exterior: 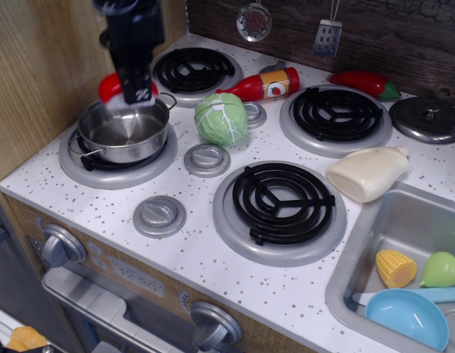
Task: Take sushi out of pan
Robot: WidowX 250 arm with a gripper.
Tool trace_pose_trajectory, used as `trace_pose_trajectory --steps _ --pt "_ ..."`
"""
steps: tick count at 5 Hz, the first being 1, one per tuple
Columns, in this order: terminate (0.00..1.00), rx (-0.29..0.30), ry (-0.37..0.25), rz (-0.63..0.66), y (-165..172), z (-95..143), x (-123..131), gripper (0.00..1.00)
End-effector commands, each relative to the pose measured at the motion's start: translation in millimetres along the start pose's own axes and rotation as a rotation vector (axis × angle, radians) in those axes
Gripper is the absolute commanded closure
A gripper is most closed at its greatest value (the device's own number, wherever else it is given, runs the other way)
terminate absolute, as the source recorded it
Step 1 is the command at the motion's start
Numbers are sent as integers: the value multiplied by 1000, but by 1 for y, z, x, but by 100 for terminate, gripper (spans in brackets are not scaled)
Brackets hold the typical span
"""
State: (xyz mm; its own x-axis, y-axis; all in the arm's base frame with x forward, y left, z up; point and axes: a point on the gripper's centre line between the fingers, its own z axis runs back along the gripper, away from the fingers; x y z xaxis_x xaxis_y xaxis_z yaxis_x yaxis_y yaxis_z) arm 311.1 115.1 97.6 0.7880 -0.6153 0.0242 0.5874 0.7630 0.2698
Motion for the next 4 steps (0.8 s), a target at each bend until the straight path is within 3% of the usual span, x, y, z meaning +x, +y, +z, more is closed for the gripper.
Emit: trace_pose_trajectory --steps 1,3,4 --pt "0 -7 -17 146 -31 39 42 100" --pt "0 -74 -174 288 -109 6 86 100" --pt "0 -110 -233 310 -124 -10 96 0"
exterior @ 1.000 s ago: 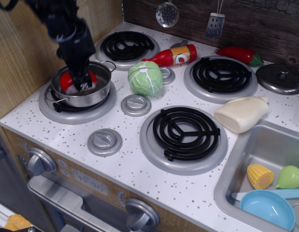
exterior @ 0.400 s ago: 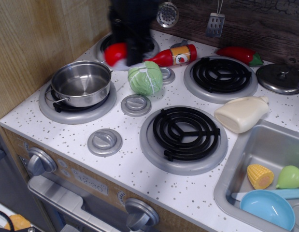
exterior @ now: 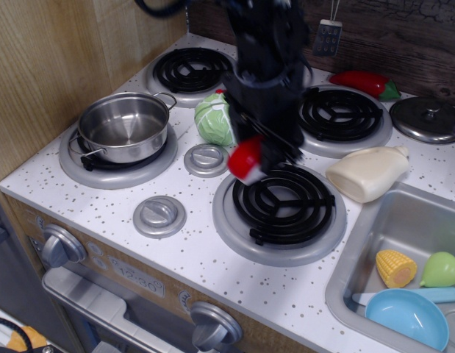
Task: Take sushi out of pan
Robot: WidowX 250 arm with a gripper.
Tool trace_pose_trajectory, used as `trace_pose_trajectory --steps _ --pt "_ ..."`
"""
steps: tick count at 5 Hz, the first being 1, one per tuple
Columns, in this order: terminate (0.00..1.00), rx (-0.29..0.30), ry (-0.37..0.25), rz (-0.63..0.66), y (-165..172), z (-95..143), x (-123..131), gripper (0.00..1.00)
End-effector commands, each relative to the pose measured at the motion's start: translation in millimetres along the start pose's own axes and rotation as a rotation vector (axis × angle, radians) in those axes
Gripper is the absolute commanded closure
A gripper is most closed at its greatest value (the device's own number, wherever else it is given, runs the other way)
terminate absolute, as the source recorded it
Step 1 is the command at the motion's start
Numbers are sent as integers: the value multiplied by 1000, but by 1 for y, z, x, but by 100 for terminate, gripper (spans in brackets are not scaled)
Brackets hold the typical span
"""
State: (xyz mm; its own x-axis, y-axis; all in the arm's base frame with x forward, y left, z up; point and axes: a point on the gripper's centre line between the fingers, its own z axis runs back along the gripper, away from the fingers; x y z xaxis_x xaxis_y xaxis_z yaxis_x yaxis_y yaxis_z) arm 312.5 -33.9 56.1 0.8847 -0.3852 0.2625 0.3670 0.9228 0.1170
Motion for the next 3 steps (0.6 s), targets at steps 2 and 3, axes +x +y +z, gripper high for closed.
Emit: trace_pose_trajectory --steps 2,3 --pt "0 -27 -95 -31 4 -4 2 0" --pt "100 -27 -95 -31 4 -4 2 0"
